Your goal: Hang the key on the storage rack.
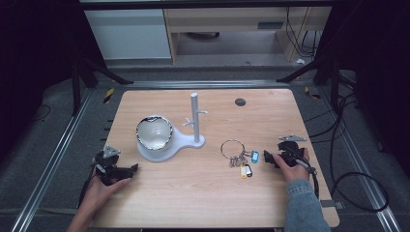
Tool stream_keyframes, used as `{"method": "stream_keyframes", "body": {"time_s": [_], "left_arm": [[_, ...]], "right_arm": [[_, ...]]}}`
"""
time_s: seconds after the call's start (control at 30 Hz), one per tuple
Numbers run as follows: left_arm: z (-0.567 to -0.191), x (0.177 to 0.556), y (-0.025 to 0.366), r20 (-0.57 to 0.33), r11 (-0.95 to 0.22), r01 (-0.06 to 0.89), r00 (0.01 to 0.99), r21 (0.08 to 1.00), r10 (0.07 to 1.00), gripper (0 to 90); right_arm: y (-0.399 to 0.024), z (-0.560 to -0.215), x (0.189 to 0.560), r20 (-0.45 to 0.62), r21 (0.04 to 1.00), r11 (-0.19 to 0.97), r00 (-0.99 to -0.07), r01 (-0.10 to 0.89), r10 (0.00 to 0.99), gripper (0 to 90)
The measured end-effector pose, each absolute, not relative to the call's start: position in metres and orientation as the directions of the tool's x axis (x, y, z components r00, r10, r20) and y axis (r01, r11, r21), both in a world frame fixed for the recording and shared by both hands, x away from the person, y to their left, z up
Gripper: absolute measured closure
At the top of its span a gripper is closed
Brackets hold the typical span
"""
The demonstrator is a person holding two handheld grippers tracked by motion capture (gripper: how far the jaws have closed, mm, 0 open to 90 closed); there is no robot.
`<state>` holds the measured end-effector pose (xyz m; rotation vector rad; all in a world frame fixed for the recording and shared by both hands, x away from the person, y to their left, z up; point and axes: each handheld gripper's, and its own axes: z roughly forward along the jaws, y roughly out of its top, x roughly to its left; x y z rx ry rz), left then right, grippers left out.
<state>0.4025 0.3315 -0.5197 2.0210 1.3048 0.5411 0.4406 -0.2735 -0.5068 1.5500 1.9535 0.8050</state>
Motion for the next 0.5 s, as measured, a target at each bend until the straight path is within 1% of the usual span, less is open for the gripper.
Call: {"method": "stream_keyframes", "body": {"time_s": [0.27, 0.37, 0.47, 0.5], "left_arm": [[-0.5199, 0.4025, 0.331, -0.009, -0.291, 0.629, 0.428, 0.721, 0.904, 0.0], [-0.5199, 0.4025, 0.331, -0.009, -0.291, 0.629, 0.428, 0.721, 0.904, 0.0], [-0.5199, 0.4025, 0.3311, -0.009, -0.291, 0.629, 0.429, 0.721, 0.903, 0.0], [-0.5199, 0.4025, 0.3311, -0.009, -0.291, 0.629, 0.429, 0.721, 0.903, 0.0]], "right_arm": [[-0.2749, -0.5066, 0.439, -0.03, 0.721, 0.179, -0.229, 0.669, 0.973, 1.1], [-0.2748, -0.5041, 0.4378, -0.032, 0.711, 0.189, -0.238, 0.677, 0.971, 4.7], [-0.2742, -0.5013, 0.4367, -0.034, 0.703, 0.209, -0.261, 0.68, 0.965, 11.3], [-0.2742, -0.5013, 0.4367, -0.034, 0.703, 0.209, -0.261, 0.68, 0.965, 11.3]]}}
